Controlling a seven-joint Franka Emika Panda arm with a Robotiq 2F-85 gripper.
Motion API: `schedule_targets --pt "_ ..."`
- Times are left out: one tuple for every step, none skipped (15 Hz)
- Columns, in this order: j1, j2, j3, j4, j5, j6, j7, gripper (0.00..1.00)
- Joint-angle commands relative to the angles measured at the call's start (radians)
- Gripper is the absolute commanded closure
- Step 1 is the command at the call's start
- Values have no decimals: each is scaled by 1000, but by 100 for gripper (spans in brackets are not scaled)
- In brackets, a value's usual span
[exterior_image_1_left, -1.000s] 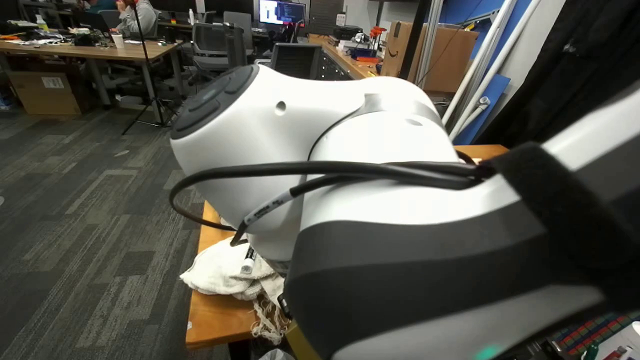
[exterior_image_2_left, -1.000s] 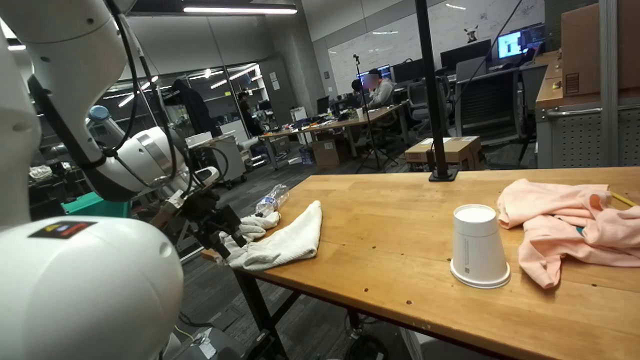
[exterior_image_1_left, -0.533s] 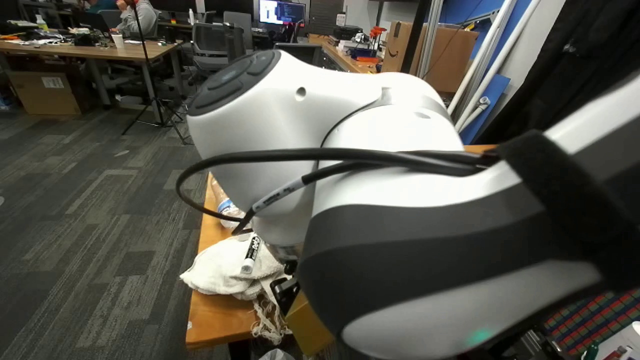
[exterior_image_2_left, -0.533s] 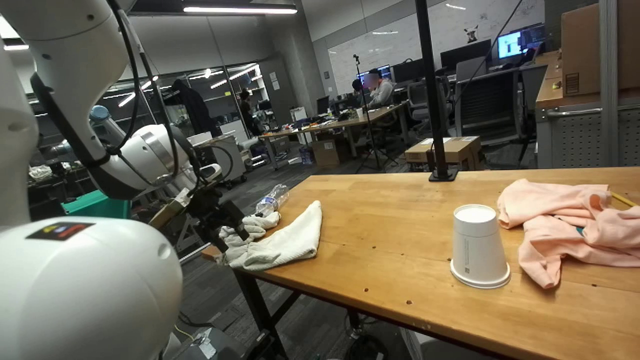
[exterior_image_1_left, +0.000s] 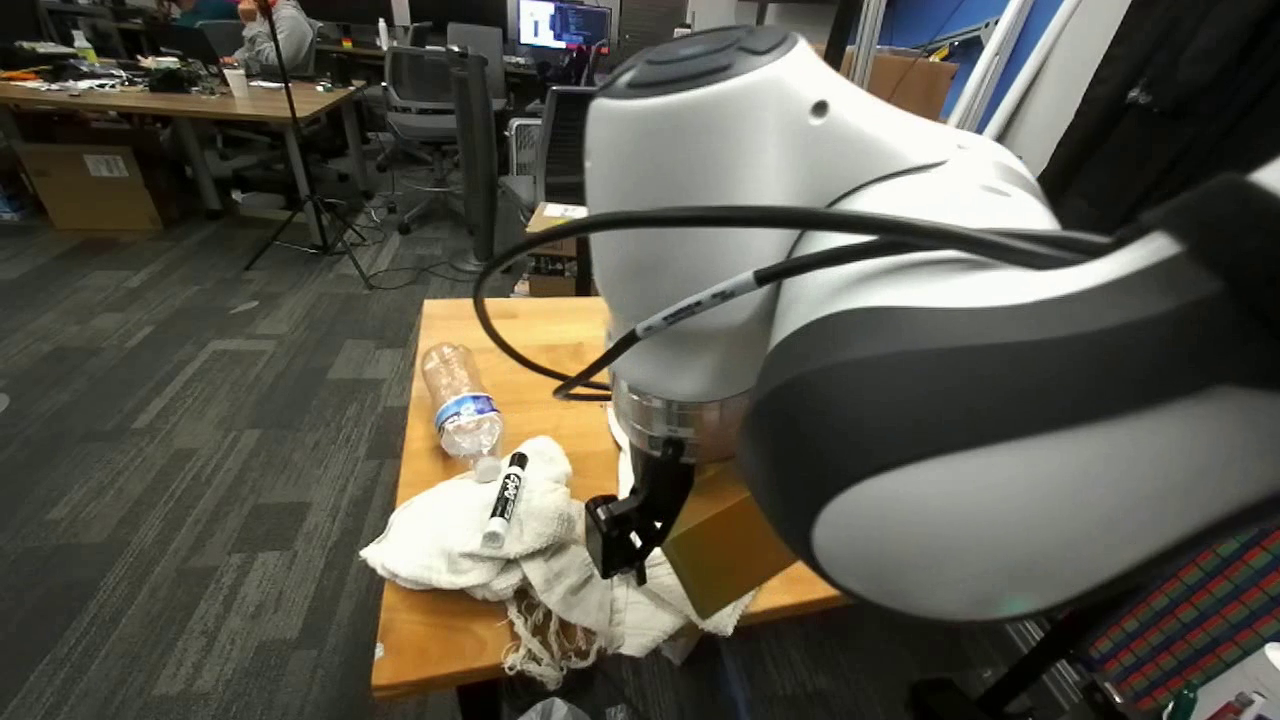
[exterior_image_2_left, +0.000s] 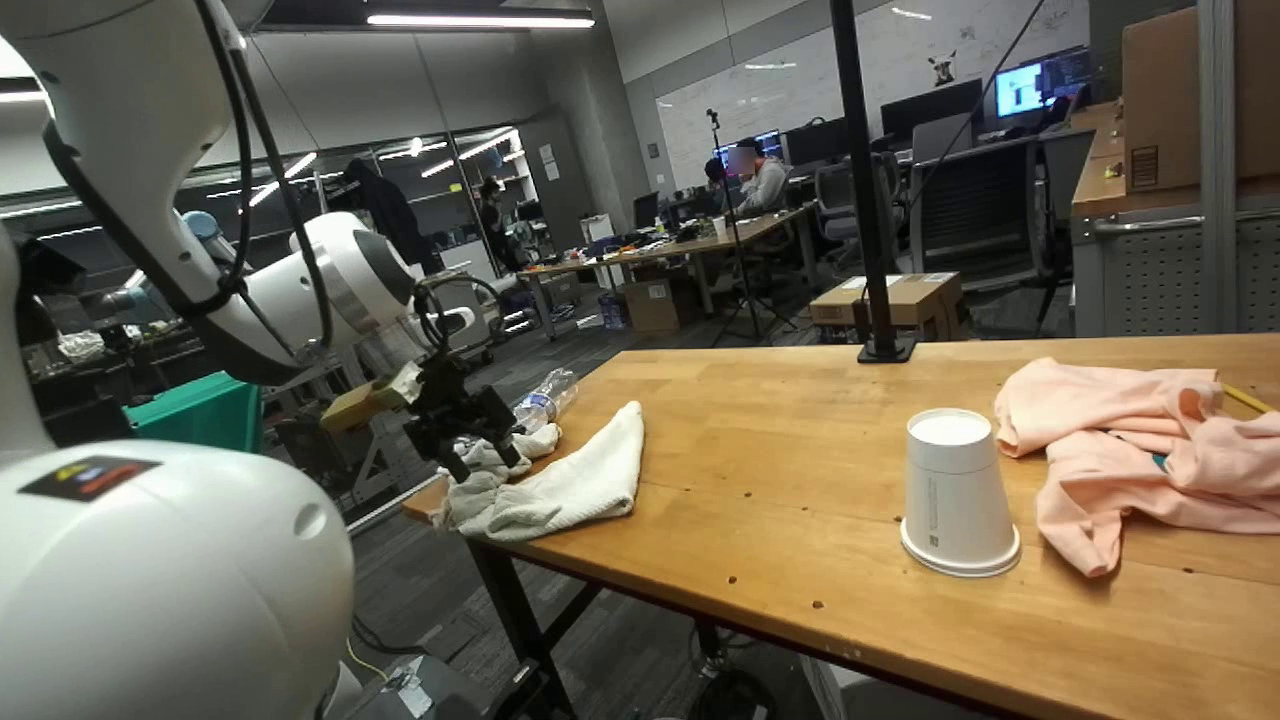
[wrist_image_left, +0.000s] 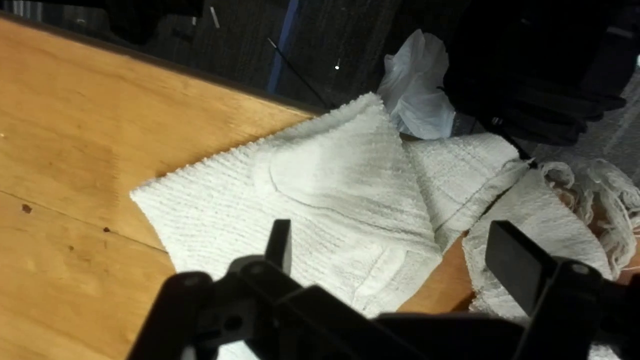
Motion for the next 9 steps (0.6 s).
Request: schedule_targets --pt "-21 -28 10 -27 33 22 -39 0" --pt "-29 -50 12 -48 44 36 -55 0" --pt "-32 -66 14 -61 52 39 -62 0" --pt "-33 -77 15 -69 56 40 -66 0" --pt "-34 -82 16 -72 56 41 -67 0" --pt "-34 -83 16 -73 56 42 -67 0" --pt "-34 -82 16 -73 55 43 -66 0" --pt "-34 -82 16 -73 55 43 -67 0" --pt "-34 -82 16 -73 55 44 -67 0"
